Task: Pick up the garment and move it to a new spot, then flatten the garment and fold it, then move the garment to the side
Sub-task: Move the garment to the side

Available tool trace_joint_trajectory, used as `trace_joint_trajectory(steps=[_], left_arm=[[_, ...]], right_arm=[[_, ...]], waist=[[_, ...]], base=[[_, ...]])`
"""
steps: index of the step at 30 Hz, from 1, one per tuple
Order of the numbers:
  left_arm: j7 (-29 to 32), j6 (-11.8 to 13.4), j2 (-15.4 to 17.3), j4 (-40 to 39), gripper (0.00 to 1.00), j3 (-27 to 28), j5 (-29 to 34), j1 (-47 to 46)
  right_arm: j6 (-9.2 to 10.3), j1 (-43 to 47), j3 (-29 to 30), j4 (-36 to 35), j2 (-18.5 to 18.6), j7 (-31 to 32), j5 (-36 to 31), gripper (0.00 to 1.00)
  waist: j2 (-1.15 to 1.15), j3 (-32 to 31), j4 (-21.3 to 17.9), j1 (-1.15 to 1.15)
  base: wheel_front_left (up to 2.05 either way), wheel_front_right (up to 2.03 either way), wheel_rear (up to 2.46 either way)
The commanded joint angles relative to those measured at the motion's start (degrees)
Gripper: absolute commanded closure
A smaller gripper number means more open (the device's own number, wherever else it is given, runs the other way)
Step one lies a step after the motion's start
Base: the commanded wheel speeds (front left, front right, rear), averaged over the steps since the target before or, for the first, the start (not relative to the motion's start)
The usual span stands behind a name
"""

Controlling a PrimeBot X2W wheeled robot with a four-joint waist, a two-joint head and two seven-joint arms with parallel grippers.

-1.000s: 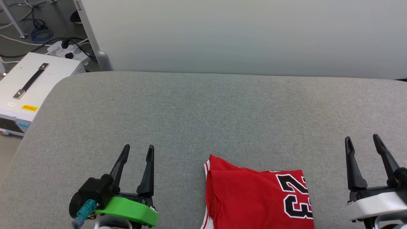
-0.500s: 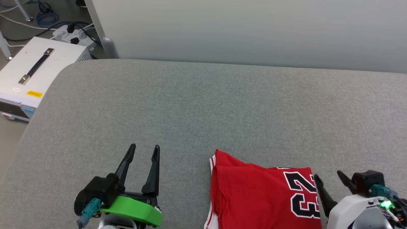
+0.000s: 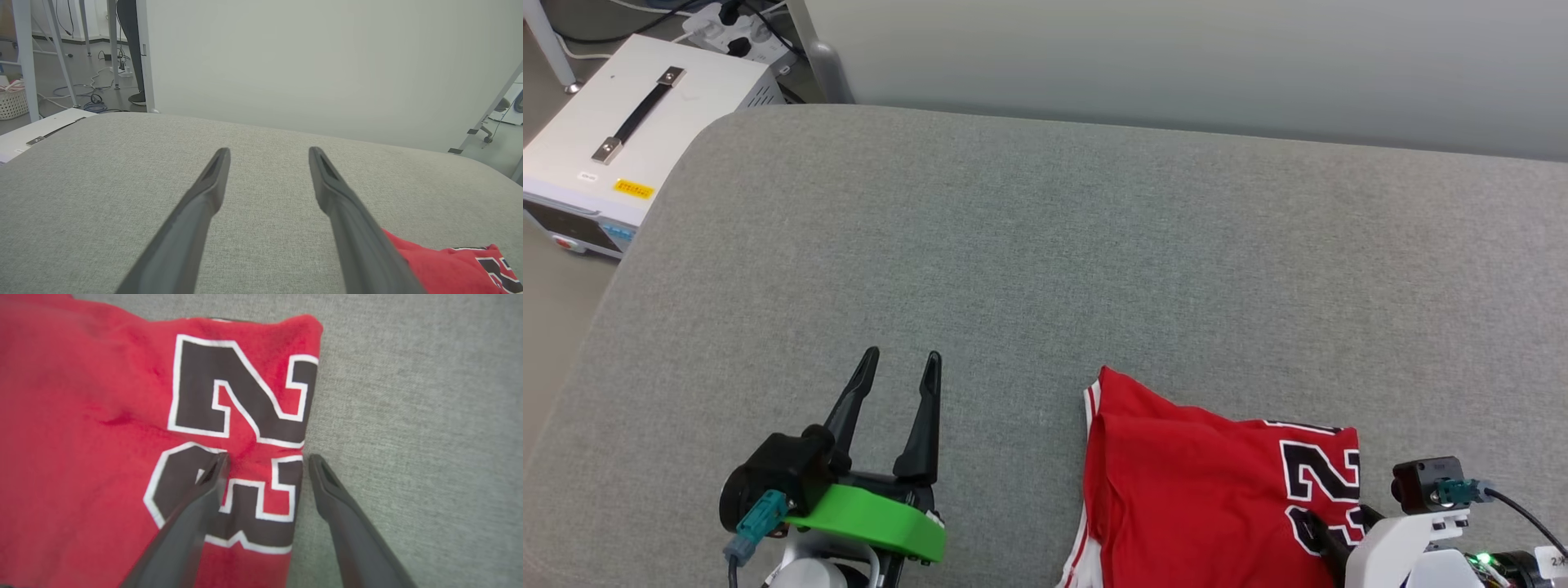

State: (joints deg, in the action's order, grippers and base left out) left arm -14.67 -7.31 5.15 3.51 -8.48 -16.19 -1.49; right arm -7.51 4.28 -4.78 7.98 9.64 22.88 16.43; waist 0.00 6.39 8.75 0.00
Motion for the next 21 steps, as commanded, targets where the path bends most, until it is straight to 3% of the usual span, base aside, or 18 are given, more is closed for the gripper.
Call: trace_joint_trajectory(steps=[1, 2, 3, 4, 5, 14, 21], left_arm=[[-0.3, -0.2, -0.3, 0.1, 0.00, 0.2, -0.1, -1.1], [-0.3, -0.2, -0.3, 0.2, 0.00, 0.2, -0.1, -1.2], [-0.3, -0.2, -0.2, 0.2, 0.00, 0.1, -0.1, -1.3], [-0.3, -0.2, -0.2, 0.3, 0.00, 0.1, -0.1, -1.4], [-0.3, -0.2, -0.2, 0.4, 0.00, 0.1, -0.1, -1.5], [-0.3, -0.2, 0.6, 0.9, 0.00, -1.1, 0.7, -1.3], [-0.3, -0.2, 0.9, 0.4, 0.00, -2.2, 0.5, -0.8]], right_arm=[[0.02, -0.5, -1.6, 1.4, 0.2, 1.5, 0.6, 0.00], [0.02, -0.6, -2.2, 1.7, 0.4, 2.1, 0.9, 0.00], [0.02, -0.7, -3.0, 2.2, 0.7, 2.6, 1.2, 0.34], [0.02, -0.8, -3.4, 2.4, 0.9, 2.9, 1.4, 0.93], [0.02, -0.9, -3.7, 2.6, 1.2, 2.9, 1.5, 1.00], [0.02, -3.3, -5.1, 1.1, 4.3, -0.5, -1.6, 1.00], [0.02, -6.4, -8.9, -4.1, 11.1, -1.3, -5.7, 1.00]], waist=[[0.00, 0.6, 0.4, 0.00], [0.00, 0.7, 0.5, 0.00], [0.00, 0.8, 0.6, 0.00], [0.00, 0.9, 0.6, 0.00], [0.00, 0.9, 0.6, 0.00], [0.00, -0.2, -1.0, 0.00], [0.00, -1.2, -5.2, 0.00]], base=[[0.00, 0.00, 0.00], [0.00, 0.00, 0.00], [0.00, 0.00, 0.00], [0.00, 0.00, 0.00], [0.00, 0.00, 0.00], [0.00, 0.00, 0.00], [0.00, 0.00, 0.00]])
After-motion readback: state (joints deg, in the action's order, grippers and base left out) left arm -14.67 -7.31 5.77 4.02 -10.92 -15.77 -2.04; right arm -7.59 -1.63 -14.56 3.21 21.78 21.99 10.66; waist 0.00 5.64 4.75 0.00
